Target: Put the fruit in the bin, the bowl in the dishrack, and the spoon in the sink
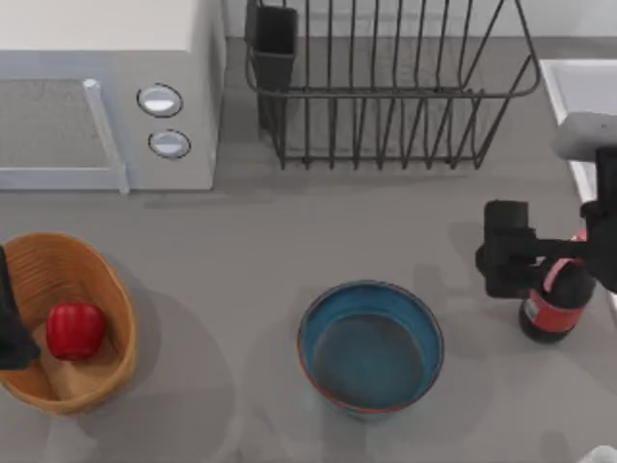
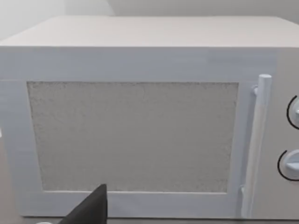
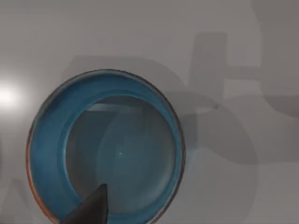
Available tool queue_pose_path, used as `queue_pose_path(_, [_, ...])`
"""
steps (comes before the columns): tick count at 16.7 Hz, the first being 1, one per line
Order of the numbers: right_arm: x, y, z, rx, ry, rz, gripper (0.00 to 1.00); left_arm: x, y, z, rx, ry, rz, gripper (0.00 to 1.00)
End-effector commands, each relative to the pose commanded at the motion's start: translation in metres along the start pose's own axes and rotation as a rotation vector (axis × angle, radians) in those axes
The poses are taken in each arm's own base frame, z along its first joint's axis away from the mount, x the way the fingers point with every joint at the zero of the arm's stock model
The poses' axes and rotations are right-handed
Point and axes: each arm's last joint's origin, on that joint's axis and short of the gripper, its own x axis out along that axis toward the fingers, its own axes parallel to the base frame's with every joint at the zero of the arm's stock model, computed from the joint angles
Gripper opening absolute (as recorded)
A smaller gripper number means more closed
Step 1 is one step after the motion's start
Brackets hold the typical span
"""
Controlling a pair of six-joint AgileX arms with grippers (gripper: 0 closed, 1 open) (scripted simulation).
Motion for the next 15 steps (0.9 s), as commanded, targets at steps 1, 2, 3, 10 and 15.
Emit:
queue_pose_path(1, [0.008, 0.011, 0.007, 0.006, 0.07, -0.026, 1.0, 0.0, 0.0, 0.0, 0.0, 0.0, 0.0, 1.0])
queue_pose_path(2, [0.017, 0.022, 0.014, 0.012, 0.136, -0.056, 1.0, 0.0, 0.0, 0.0, 0.0, 0.0, 0.0, 1.0])
queue_pose_path(3, [0.026, 0.031, 0.02, 0.017, 0.196, -0.087, 1.0, 0.0, 0.0, 0.0, 0.0, 0.0, 0.0, 1.0])
queue_pose_path(10, [0.086, 0.063, 0.043, 0.054, 0.484, -0.278, 1.0, 0.0, 0.0, 0.0, 0.0, 0.0, 0.0, 1.0])
queue_pose_path(15, [0.094, 0.065, 0.046, 0.062, 0.514, -0.301, 1.0, 0.0, 0.0, 0.0, 0.0, 0.0, 0.0, 1.0])
